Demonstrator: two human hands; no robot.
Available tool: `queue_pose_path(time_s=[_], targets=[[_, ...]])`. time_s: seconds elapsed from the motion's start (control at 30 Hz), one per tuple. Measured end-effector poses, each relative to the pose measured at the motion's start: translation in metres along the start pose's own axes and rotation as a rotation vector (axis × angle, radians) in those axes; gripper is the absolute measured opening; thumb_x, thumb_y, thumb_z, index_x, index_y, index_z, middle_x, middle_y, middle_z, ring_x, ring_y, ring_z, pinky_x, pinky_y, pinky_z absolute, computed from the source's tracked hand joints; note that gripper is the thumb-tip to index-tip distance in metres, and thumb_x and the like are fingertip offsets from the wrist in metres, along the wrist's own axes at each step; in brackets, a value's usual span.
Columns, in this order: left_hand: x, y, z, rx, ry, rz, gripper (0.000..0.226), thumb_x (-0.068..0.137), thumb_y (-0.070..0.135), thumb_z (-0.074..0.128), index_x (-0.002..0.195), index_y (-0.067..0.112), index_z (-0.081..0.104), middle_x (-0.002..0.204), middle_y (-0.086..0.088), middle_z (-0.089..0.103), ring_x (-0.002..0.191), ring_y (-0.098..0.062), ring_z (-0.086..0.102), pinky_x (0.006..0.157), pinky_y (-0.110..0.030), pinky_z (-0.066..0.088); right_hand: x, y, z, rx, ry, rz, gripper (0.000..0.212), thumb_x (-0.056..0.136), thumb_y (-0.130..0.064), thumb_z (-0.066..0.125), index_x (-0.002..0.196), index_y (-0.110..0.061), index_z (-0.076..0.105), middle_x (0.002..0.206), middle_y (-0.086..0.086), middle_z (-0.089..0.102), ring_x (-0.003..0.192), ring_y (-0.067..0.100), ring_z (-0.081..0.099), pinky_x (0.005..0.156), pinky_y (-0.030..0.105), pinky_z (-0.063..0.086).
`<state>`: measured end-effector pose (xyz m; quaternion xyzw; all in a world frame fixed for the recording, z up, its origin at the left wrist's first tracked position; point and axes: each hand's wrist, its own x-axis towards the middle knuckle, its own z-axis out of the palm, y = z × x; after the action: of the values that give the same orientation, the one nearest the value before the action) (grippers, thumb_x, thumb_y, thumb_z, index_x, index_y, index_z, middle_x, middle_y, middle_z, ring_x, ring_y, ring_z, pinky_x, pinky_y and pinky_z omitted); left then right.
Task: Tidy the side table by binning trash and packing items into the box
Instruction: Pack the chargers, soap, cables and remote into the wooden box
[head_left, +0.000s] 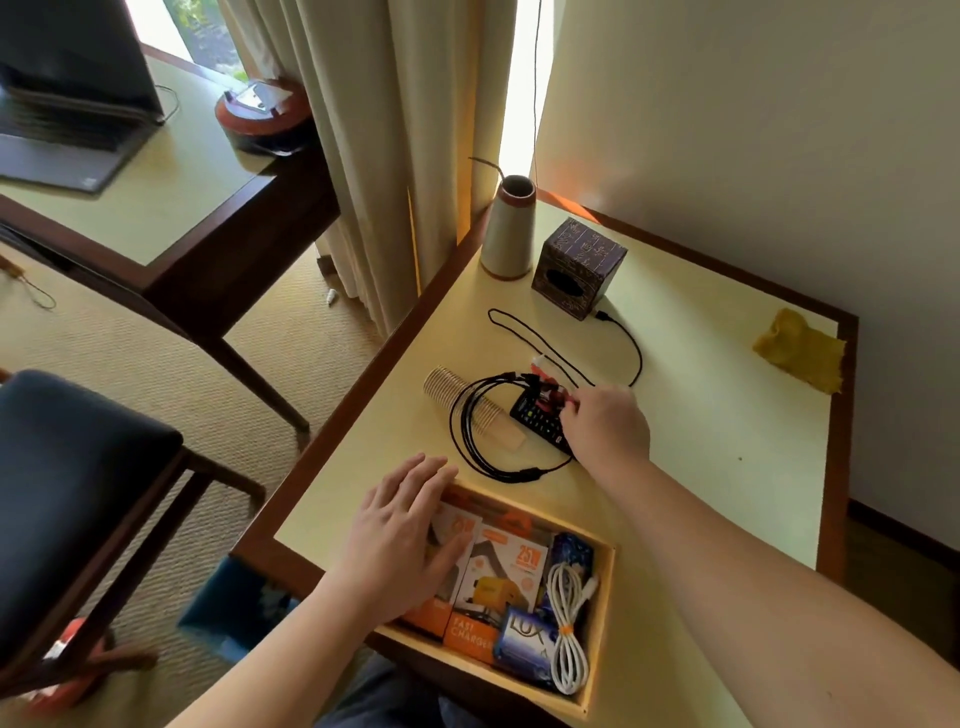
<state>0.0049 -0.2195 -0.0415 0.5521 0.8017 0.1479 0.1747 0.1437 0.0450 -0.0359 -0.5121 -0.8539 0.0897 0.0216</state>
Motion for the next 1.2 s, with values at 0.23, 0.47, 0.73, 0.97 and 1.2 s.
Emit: queue_pose_path(time_s=[0.23, 0.47, 0.73, 0.97, 1.2], targets=[[0.002, -0.001, 0.001, 0.005, -0.033, -0.016, 0.076, 0.094, 0.077, 0.031, 0.161, 0.042, 0.022, 0.168, 0.019, 0.020, 0.158, -0.009, 0.000, 0.126, -0.039, 0.010, -0.016, -0.009, -0.075, 0.491, 0.091, 0.169, 0.021, 0.103, -0.033, 0.059, 0.116, -0.019, 0.067, 0.096, -0.004, 0.064, 0.081, 0.011, 0.060, 0.060, 0.019, 0.052], [0.005, -0.005, 0.001, -0.037, -0.012, 0.018, 0.075, 0.098, 0.077, 0.029, 0.160, 0.036, 0.030, 0.166, 0.019, 0.027, 0.155, -0.005, 0.010, 0.123, -0.033, 0.013, -0.052, -0.004, -0.176, 0.689, 0.240, 0.189, 0.020, 0.101, -0.043, 0.063, 0.110, -0.025, 0.066, 0.095, -0.005, 0.066, 0.088, 0.010, 0.063, 0.058, 0.014, 0.047], [0.035, 0.047, -0.077, -0.201, -0.032, 0.006, 0.088, 0.086, 0.084, 0.036, 0.161, 0.042, 0.018, 0.164, 0.017, 0.028, 0.150, -0.010, 0.015, 0.123, -0.040, 0.026, -0.104, -0.013, -0.278, 0.993, 0.297, 0.189, 0.021, 0.096, -0.046, 0.069, 0.104, -0.027, 0.073, 0.093, 0.001, 0.073, 0.087, 0.017, 0.068, 0.063, 0.025, 0.055], [0.094, 0.150, -0.227, -0.963, -0.225, 0.319, 0.080, 0.090, 0.036, 0.075, 0.155, 0.051, 0.030, 0.154, 0.013, 0.052, 0.143, -0.015, 0.046, 0.119, -0.052, 0.036, -0.137, -0.041, -0.318, 1.402, 0.326, 0.244, 0.016, 0.096, -0.025, 0.072, 0.107, -0.014, 0.072, 0.098, 0.013, 0.073, 0.079, 0.016, 0.068, 0.056, 0.028, 0.050], [0.089, 0.166, -0.287, -0.945, -0.232, 0.336, 0.021, 0.103, 0.036, 0.059, 0.095, 0.032, 0.078, 0.070, -0.001, 0.052, 0.065, -0.015, 0.051, 0.068, -0.025, 0.056, -0.160, -0.046, -0.324, 1.370, 0.494, 0.312, 0.013, 0.098, -0.025, 0.069, 0.105, -0.015, 0.073, 0.103, 0.016, 0.074, 0.091, 0.025, 0.069, 0.062, 0.031, 0.055]])
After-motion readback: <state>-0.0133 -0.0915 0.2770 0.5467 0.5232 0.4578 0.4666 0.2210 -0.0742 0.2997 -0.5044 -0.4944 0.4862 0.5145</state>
